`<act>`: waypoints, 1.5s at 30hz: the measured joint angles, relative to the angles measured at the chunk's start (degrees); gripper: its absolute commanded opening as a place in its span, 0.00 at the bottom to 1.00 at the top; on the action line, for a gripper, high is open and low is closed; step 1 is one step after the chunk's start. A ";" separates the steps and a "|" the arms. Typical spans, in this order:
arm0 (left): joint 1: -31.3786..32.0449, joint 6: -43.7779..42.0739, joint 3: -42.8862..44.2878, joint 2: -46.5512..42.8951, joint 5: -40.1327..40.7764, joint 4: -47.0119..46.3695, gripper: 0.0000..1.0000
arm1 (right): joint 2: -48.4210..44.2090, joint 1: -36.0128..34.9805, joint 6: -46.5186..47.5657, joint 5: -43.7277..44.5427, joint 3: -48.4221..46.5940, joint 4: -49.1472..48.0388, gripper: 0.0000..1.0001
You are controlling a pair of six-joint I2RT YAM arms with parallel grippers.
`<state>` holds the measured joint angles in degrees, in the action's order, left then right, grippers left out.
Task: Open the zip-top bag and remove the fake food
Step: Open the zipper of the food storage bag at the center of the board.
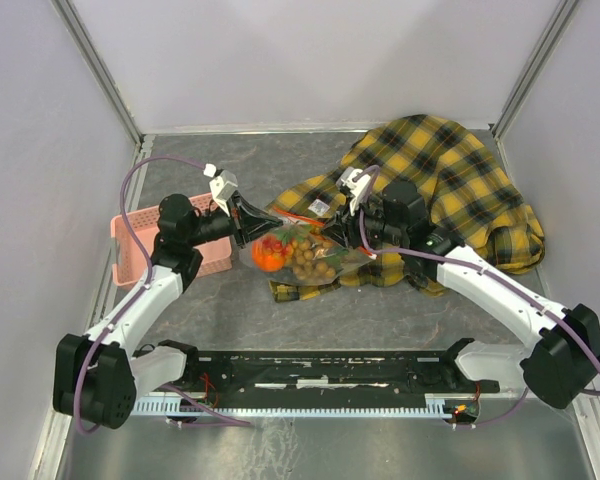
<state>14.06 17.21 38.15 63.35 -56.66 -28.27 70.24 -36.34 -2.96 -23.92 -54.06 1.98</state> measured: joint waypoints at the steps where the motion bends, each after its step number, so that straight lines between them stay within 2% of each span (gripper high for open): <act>1: 0.00 0.00 0.00 0.00 0.00 0.07 0.03 | 0.20 0.00 0.20 0.00 0.00 0.42 0.20; 3: 0.00 0.00 0.00 0.00 0.00 0.28 0.03 | 0.31 0.00 0.57 0.00 -0.04 1.05 0.06; 4: 0.00 0.00 0.00 0.00 0.02 0.35 0.04 | 0.31 -0.02 0.55 -0.02 -0.13 1.36 0.03; 5: 0.00 0.02 0.00 0.00 0.07 0.39 0.09 | 0.33 -0.02 0.59 -0.02 -0.22 1.60 0.02; 6: 0.00 0.02 0.00 0.00 0.37 0.42 0.18 | 0.33 -0.02 0.68 -0.02 -0.26 1.73 0.02; 9: 0.02 0.24 0.00 0.00 2.25 0.48 0.53 | 0.33 -0.02 0.11 1.36 -0.50 1.95 0.02; 12: 0.00 1.49 0.02 -0.35 6.16 1.57 0.73 | 0.39 0.35 -1.75 6.60 -2.12 3.26 0.02; 14: 0.00 2.49 0.02 -1.55 10.12 3.43 0.78 | 0.61 1.55 -3.23 10.12 -4.15 4.35 0.02; 20: -0.11 6.82 0.02 -10.10 22.25 11.10 0.80 | 1.07 7.85 -6.34 20.59 -14.75 8.46 0.02; 22: -0.11 8.68 -0.09 -13.03 23.96 13.07 0.83 | 1.01 8.33 -6.34 21.53 -17.53 8.83 0.02; 25: -0.11 12.72 -2.27 -17.62 26.08 13.51 0.81 | 0.70 8.15 -6.29 21.51 -19.12 9.64 0.02; 30: -0.11 25.07 -11.74 -21.53 27.43 11.43 0.79 | 1.09 7.26 -7.41 20.52 -12.79 8.39 0.02; 31: -0.11 25.42 -11.98 -21.51 27.50 11.47 0.79 | 1.81 6.97 -7.85 19.98 -10.69 8.37 0.02; 35: -0.11 32.54 -17.27 -20.48 28.02 9.84 0.76 | 9.51 6.32 -9.64 16.76 -4.24 8.59 0.02; 39: 0.39 36.83 -20.31 -19.82 28.22 8.81 0.74 | 16.37 5.95 -11.54 13.31 -0.90 9.42 0.02; 45: 6.45 38.40 -20.74 -19.80 32.13 7.26 0.67 | 13.16 5.70 -12.72 10.34 -0.44 7.32 0.02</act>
<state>20.51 55.61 17.41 43.55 -24.53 -21.02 83.40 -30.63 -15.68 -13.58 -54.50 9.30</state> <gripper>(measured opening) 0.697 0.026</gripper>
